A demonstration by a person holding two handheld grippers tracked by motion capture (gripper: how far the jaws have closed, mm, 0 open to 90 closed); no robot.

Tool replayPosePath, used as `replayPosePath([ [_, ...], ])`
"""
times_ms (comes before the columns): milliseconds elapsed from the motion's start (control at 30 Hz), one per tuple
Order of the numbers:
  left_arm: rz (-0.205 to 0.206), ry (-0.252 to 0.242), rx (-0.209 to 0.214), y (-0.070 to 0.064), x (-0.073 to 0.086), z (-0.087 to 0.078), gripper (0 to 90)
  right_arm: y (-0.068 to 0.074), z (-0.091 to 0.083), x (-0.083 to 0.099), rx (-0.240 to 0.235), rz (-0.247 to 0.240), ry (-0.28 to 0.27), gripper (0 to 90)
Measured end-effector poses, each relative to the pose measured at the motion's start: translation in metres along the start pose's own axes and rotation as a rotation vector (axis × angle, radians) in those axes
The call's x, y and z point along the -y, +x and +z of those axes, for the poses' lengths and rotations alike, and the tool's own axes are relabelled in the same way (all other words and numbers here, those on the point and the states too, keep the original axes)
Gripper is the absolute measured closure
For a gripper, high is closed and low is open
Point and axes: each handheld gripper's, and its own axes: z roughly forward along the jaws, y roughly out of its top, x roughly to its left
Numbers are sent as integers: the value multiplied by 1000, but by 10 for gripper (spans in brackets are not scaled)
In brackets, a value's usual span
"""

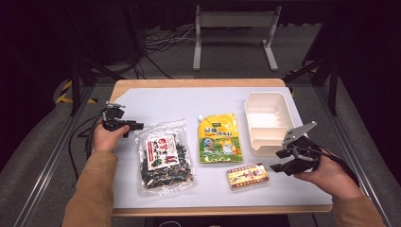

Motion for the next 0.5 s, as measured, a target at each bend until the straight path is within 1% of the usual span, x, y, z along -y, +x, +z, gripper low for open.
replayPosePath([
  [100, -7, 15, 4, 1, 0, 1, 573, 0, 0, 0, -1, -1, 0, 427],
  [133, -10, 22, -2, 0, 1, 1, 593, 0, 0, 0, 0, -1, 0, 427],
  [200, 0, 41, -22, 0, 1, 3, 645, 0, 0, -1, 1, 0, -1, 427],
  [267, -4, 48, -27, -1, 2, 4, 697, 0, 0, -1, 2, -3, 1, 428],
  [300, 2, 55, -37, 0, 2, 4, 720, 0, 0, -1, 2, -4, 2, 428],
  [367, 0, 54, -37, 0, 2, 3, 783, 0, 1, -1, 1, -4, 5, 428],
  [400, 0, 57, -40, 0, 2, 2, 783, 0, 1, -1, 1, -4, 5, 428],
  [433, -5, 48, -40, -1, 2, 1, 807, 0, 1, -1, 1, -4, 6, 428],
  [500, -5, 46, -38, -2, 1, -1, 852, 0, 1, -1, 1, -6, 4, 426],
])
